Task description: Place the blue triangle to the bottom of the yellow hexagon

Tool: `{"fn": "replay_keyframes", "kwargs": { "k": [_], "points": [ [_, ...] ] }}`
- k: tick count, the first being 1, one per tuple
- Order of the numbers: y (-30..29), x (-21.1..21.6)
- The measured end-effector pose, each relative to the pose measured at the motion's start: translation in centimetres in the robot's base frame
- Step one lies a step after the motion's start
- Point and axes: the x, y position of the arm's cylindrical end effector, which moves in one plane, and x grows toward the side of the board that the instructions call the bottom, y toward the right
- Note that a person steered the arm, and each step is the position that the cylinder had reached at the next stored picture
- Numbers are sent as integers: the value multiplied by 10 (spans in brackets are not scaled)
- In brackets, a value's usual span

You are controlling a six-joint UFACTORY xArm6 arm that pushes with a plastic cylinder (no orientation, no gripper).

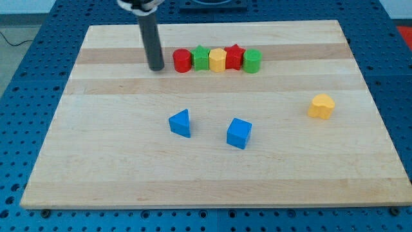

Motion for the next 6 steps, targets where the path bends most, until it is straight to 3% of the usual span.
{"fn": "replay_keyframes", "kwargs": {
  "k": [1, 3, 4, 6],
  "points": [
    [-18, 43],
    [-25, 67],
    [-57, 105],
    [-39, 174]
  ]
}}
